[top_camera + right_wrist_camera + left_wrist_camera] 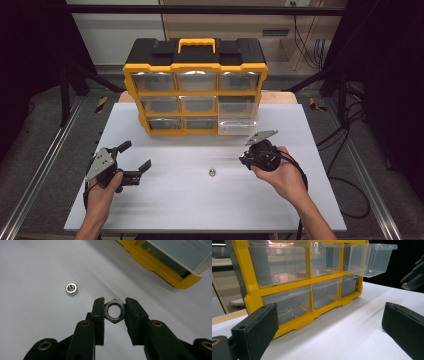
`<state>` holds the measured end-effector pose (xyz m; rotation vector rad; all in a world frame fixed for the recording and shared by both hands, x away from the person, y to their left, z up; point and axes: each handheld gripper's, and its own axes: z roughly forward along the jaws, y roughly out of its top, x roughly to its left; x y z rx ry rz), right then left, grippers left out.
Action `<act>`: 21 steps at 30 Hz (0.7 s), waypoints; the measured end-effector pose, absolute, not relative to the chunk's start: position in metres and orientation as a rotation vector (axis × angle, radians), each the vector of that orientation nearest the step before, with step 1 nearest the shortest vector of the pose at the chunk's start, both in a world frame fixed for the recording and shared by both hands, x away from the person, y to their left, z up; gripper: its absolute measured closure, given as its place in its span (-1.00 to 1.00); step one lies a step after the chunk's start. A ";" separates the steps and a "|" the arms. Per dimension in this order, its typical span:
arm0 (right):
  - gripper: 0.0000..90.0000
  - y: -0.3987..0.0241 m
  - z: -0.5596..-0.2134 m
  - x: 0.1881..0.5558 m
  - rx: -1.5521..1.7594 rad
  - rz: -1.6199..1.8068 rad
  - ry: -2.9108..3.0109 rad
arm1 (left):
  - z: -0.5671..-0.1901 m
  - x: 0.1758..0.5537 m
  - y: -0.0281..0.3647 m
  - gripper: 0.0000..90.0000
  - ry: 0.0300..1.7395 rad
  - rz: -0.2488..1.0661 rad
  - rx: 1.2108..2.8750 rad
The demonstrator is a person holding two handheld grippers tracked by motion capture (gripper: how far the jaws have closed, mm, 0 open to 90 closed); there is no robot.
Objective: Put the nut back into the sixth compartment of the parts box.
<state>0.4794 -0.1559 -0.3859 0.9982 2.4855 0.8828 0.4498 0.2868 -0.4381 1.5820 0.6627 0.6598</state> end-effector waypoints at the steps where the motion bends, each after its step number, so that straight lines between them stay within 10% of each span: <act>1: 0.56 -0.156 -0.383 0.479 0.999 0.878 2.483 | -0.438 0.450 0.287 -0.98 0.662 0.660 1.584; 21: 0.56 -0.165 -0.345 0.476 0.956 0.921 2.415 | -0.438 0.449 0.287 -0.98 0.662 0.661 1.583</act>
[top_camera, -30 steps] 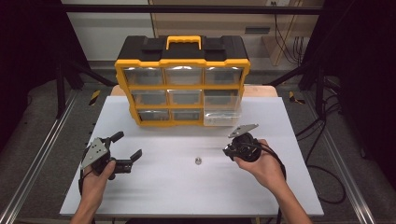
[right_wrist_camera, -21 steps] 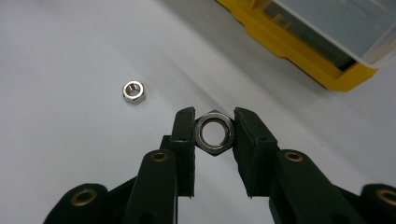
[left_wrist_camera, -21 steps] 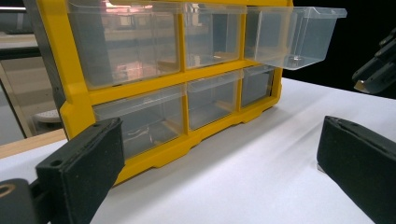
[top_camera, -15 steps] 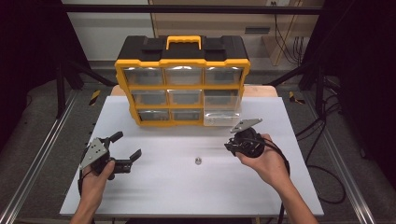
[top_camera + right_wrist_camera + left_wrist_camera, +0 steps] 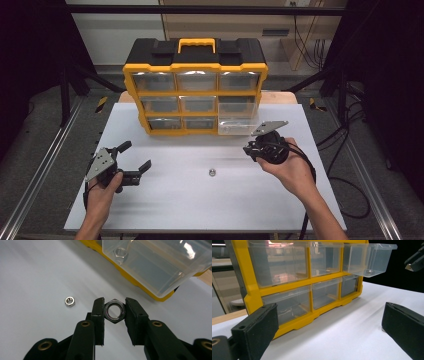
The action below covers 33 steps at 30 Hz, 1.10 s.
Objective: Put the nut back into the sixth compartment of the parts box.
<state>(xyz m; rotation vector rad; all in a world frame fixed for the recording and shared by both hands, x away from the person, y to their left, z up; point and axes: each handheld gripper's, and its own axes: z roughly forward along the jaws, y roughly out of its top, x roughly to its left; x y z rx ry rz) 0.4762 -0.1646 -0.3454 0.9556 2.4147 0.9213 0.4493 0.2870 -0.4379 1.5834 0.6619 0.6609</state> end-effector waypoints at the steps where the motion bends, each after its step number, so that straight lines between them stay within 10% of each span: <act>1: 0.56 -0.165 -0.343 0.476 0.954 0.919 2.413 | -0.438 0.449 0.287 -0.98 0.662 0.661 1.583; 33: 0.56 -0.153 -0.290 0.471 0.872 0.984 2.352 | -0.438 0.449 0.286 -0.98 0.657 0.660 1.587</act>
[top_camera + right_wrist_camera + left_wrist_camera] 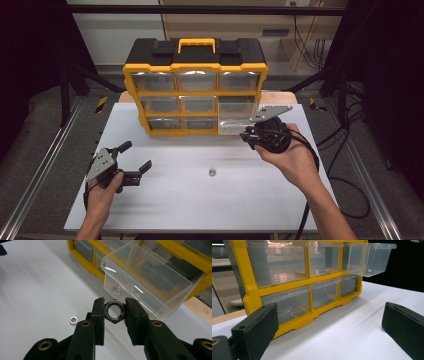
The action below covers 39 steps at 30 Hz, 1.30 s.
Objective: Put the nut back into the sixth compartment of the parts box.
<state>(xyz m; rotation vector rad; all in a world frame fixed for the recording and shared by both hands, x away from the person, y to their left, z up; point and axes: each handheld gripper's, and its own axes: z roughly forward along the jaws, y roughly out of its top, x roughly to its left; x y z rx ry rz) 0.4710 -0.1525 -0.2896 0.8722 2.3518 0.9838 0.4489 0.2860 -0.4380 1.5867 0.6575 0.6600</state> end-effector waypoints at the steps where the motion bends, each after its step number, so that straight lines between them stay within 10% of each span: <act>1: 0.56 -0.151 -0.288 0.471 0.871 0.984 2.349 | -0.438 0.449 0.286 -0.98 0.658 0.660 1.587; 39: 0.56 -0.134 -0.253 0.502 0.870 1.017 2.288 | -0.438 0.449 0.285 -0.98 0.665 0.650 1.573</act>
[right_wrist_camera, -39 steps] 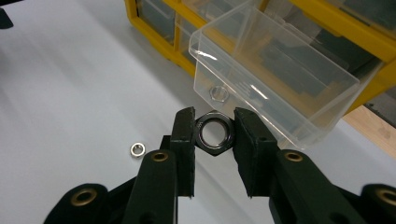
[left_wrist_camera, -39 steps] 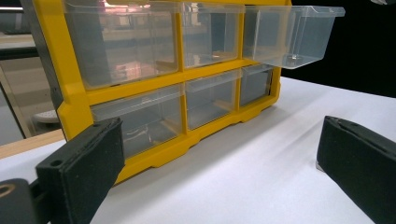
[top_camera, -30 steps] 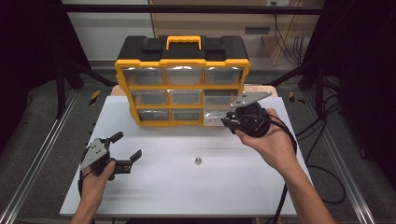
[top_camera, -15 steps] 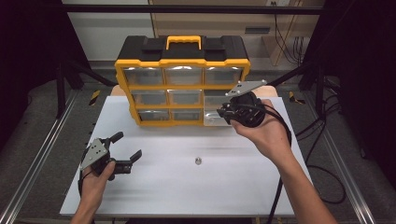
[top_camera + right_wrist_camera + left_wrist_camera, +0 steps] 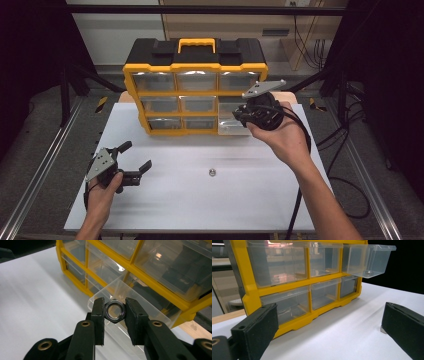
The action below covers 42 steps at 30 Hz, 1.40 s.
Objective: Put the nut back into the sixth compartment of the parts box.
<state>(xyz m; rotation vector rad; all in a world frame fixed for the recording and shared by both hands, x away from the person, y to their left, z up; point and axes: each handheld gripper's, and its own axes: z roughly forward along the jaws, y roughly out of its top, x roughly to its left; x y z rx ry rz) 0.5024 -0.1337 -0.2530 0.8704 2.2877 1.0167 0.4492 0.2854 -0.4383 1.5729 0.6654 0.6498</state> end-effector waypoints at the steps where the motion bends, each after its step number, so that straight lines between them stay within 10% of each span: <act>1: 0.56 -0.133 -0.253 0.503 0.874 1.013 2.284 | -0.439 0.449 0.285 -0.98 0.666 0.650 1.574; 42: 0.56 -0.132 -0.271 0.558 1.060 0.931 2.291 | -0.437 0.448 0.286 -0.98 0.663 0.656 1.572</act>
